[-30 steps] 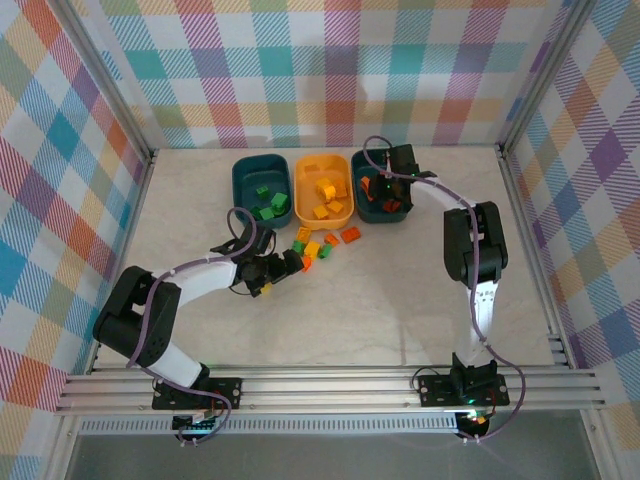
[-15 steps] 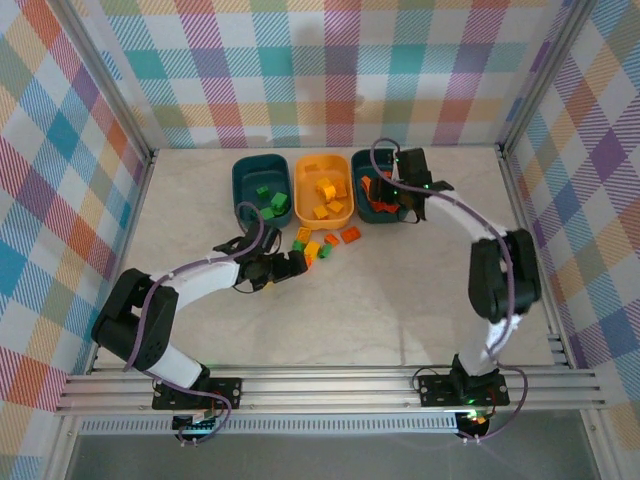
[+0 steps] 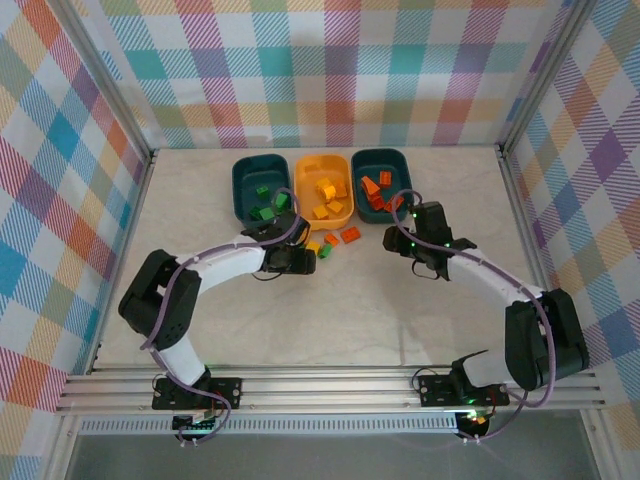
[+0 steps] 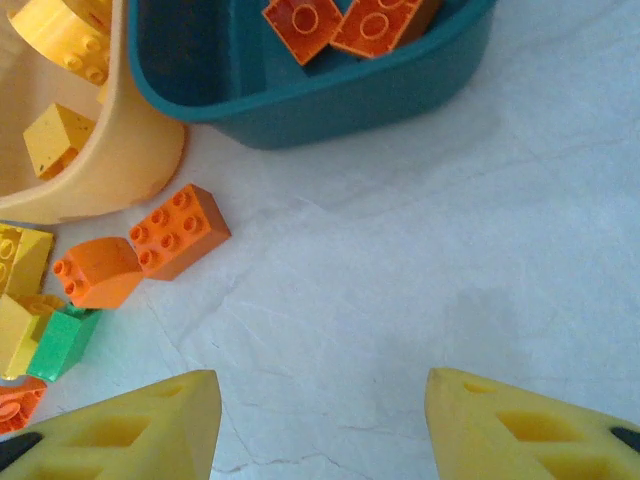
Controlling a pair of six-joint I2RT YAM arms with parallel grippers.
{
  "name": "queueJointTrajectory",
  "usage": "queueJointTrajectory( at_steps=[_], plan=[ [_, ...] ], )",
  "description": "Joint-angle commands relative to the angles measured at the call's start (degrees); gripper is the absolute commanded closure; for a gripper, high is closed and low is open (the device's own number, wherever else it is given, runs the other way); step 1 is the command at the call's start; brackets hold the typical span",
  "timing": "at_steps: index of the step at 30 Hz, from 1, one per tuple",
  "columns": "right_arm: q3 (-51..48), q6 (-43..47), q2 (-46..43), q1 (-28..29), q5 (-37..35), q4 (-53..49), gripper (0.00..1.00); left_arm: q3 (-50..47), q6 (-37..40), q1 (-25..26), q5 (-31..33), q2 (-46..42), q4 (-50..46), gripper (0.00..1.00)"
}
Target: Sort the legos into containers by color
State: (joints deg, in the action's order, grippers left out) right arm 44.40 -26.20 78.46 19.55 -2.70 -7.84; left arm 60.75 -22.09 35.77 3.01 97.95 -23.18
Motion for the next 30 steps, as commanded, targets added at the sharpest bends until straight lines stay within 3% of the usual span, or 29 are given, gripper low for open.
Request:
queueJointTrajectory(
  at_steps=[1, 16, 30],
  plan=[
    [-2.79, -2.5, -0.91, -0.17, 0.36, 4.3, 0.44, 2.6, 3.84, 1.21, 2.22, 2.19, -3.5, 0.36],
    [-2.86, -2.84, 3.35, -0.15, -0.34, 6.26, 0.43, 4.44, 5.53, 2.99, 2.09, 8.72, 3.56, 0.6],
    [-2.29, -2.9, 4.96, -0.13, 0.46, 6.52, 0.44, 5.43, 5.53, 5.66, 2.86, 6.54, 0.52, 0.81]
  ],
)
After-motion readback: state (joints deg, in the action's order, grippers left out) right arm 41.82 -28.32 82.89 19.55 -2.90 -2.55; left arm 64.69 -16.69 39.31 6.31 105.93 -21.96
